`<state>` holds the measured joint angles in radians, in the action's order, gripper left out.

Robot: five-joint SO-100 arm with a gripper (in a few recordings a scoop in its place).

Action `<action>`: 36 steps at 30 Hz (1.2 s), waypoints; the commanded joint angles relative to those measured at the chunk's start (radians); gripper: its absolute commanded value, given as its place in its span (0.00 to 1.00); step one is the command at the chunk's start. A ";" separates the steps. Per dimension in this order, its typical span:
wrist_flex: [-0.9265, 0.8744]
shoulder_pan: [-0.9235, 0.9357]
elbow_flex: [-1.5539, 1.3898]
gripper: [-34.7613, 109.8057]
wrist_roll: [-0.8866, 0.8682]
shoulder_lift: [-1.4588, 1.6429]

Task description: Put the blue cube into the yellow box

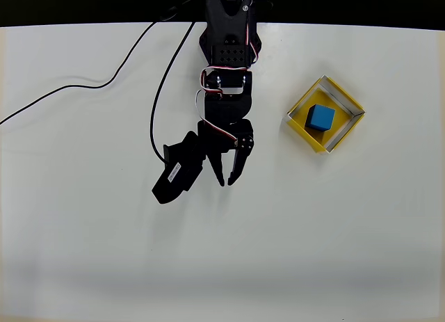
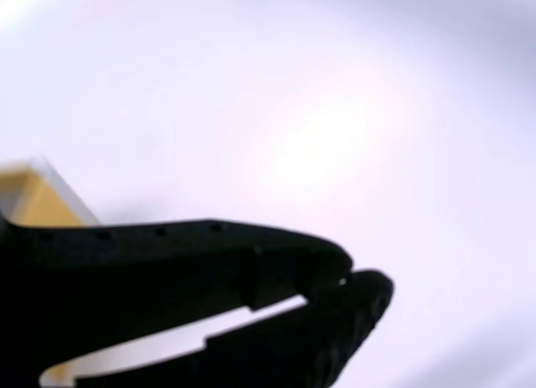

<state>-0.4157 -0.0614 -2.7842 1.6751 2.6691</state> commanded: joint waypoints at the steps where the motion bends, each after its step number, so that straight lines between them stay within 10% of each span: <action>1: -0.031 0.058 -0.141 0.24 0.051 0.179; 20: -0.936 0.015 -0.362 0.24 -0.064 0.667; 36: -0.925 0.043 -0.362 0.25 -0.190 0.672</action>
<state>-1.3254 -0.0092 -3.1186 1.4711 3.3180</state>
